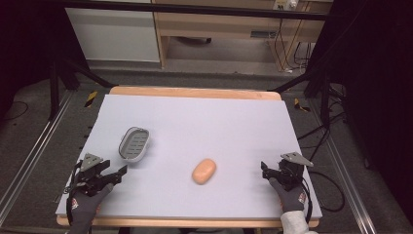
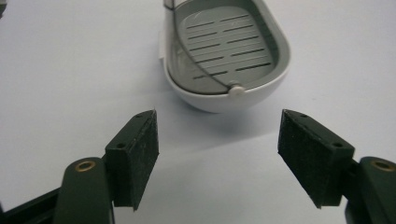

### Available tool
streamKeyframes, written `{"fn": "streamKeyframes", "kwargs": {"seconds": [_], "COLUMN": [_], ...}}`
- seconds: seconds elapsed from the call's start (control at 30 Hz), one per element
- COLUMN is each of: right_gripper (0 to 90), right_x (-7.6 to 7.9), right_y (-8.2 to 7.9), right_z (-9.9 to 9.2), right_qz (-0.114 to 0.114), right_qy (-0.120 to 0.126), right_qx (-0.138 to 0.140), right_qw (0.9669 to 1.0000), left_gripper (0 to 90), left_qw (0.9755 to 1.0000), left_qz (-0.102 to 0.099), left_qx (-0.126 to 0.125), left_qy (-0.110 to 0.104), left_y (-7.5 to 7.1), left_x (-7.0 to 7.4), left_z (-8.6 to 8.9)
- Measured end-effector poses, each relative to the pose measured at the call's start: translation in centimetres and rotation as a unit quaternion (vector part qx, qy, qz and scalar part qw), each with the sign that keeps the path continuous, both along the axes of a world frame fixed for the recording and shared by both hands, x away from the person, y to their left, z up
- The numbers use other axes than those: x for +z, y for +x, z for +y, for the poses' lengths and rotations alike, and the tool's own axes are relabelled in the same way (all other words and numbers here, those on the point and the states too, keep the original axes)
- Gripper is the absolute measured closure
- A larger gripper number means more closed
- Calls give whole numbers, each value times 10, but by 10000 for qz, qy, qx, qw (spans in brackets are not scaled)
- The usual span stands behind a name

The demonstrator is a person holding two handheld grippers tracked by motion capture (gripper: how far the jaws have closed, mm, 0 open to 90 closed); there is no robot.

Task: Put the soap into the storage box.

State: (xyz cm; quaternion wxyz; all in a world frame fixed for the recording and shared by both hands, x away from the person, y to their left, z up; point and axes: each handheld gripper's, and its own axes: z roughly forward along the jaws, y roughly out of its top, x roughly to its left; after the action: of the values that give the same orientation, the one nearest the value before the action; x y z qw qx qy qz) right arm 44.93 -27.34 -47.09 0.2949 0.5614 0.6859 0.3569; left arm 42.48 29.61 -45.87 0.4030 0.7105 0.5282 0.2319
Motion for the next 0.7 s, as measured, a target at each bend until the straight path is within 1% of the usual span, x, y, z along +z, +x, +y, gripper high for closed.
{"fn": "streamKeyframes", "kwargs": {"seconds": [0.03, 0.1, 0.23, 0.27, 0.33, 0.4, 0.47, 0.57, 0.6, 0.7], "right_gripper": [83, 83, 84, 84, 84, 83, 83, 82, 81, 79], "right_x": [0, -1, -2, -2, -2, -2, -2, -2, -2, -3], "right_y": [-1, -2, -3, -3, -4, -5, -5, -5, -5, -4], "right_z": [0, 1, 3, 4, 4, 5, 5, 7, 8, 8], "right_qz": [14, 81, 120, 112, 130, 130, 132, 140, 146, 149], "right_qy": [42, 96, 92, 83, 105, 128, 126, 64, 76, 41], "right_qx": [13, 43, 84, 89, 108, 123, 139, 155, 158, 161], "right_qw": [10000, 9999, 9999, 9999, 9998, 9998, 9997, 9998, 9997, 9998], "left_gripper": [290, 297, 310, 311, 315, 319, 320, 322, 324, 325], "left_qw": [10000, 10000, 9998, 9999, 9998, 9997, 9997, 9994, 9993, 9992], "left_qz": [5, -11, -12, -16, -24, -14, -1, 16, 15, 7], "left_qx": [-68, -98, -169, -170, -194, -218, -241, -348, -378, -395], "left_qy": [-13, 4, 49, 17, 67, 69, 67, 66, 60, 47], "left_y": [-1, -2, -4, -4, -5, -5, -5, -6, -6, -6], "left_x": [1, 2, 3, 3, 4, 4, 4, 4, 4, 5], "left_z": [-3, -6, -11, -14, -16, -19, -21, -26, -28, -31]}}
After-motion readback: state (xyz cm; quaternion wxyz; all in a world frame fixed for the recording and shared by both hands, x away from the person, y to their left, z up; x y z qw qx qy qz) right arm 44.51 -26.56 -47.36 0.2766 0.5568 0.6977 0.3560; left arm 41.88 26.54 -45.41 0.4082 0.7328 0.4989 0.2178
